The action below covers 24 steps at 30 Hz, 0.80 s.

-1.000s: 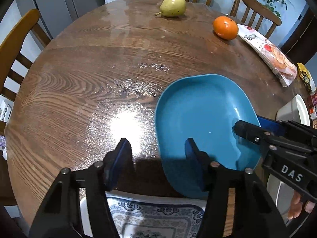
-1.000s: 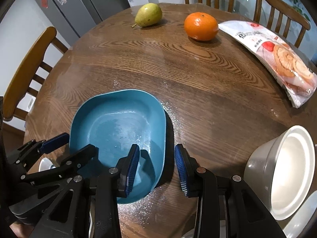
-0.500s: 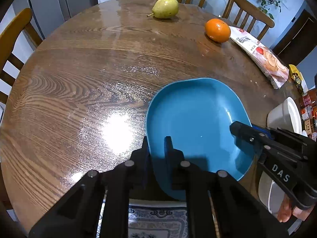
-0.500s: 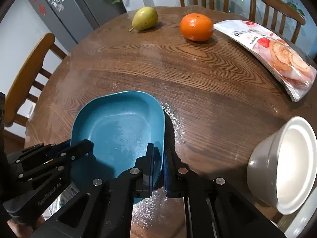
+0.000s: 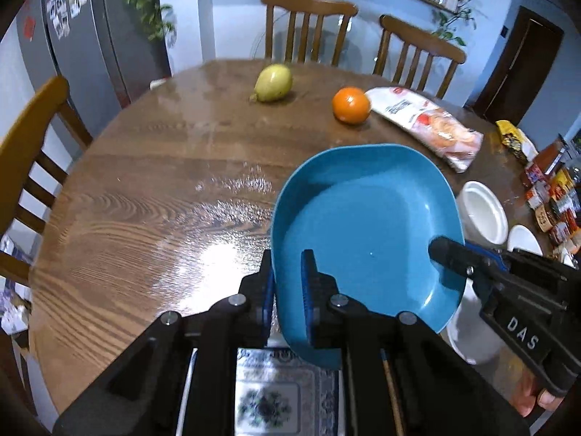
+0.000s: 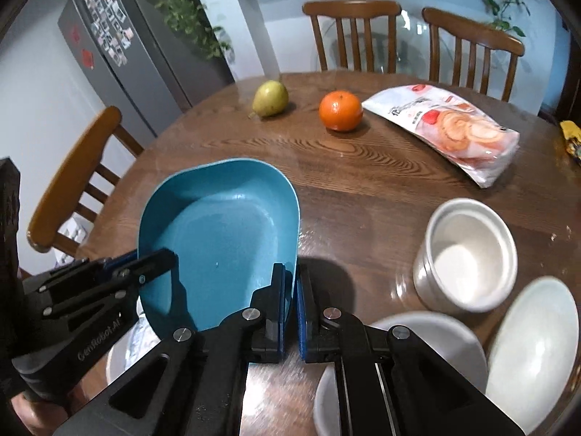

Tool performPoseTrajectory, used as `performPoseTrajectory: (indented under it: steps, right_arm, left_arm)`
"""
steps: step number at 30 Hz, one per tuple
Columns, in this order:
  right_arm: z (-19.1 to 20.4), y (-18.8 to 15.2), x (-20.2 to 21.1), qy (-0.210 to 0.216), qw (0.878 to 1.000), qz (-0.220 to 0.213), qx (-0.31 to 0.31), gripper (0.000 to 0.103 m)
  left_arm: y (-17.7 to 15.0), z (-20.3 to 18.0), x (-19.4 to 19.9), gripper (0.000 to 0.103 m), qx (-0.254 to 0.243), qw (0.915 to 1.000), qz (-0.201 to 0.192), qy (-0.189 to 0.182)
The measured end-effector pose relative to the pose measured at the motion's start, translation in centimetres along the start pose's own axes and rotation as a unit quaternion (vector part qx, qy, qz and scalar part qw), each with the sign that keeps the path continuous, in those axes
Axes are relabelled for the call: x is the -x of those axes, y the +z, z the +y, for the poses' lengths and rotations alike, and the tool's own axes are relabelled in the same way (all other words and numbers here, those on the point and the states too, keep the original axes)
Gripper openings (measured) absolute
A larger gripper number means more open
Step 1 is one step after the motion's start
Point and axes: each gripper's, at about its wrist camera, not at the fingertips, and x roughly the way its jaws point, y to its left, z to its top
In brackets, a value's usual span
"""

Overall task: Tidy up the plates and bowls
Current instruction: 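Lift the teal dish with both grippers and carry it over the stacked plates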

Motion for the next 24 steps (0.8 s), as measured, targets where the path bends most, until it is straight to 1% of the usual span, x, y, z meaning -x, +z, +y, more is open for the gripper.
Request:
performPoseTrajectory:
  steps: [6, 9, 15, 20, 24]
  right_arm:
    - [1.6, -2.7, 3.5, 0.003, 1.000, -0.026, -0.001, 0.007]
    - [1.9, -3.9, 4.6, 0.018, 0.999, -0.026, -0.010, 0.007]
    - [2.5, -6.3, 6.0, 0.034, 0.999, -0.017, -0.015, 0.007]
    - [3.0, -8.1, 5.8, 0.039, 0.999, 0.001, -0.011, 0.007]
    - [3.4, -8.8, 5.3, 0.043, 0.999, 0.015, -0.009, 0.007]
  left_arm:
    - [-1.3, -0.3, 3.1, 0.012, -0.022, 0.9995, -0.023, 0.001]
    - [-2.4, 0.1, 4.2, 0.012, -0.023, 0.9994, -0.026, 0.001]
    - [-5.1, 0.4, 5.3, 0.013, -0.015, 0.9997, -0.017, 0.000]
    - [-6.6, 0.5, 5.2, 0.013, -0.012, 0.9999, -0.004, 0.004]
    - [-7.5, 1.0, 4.9, 0.013, -0.005, 0.9999, 0.007, 0.007]
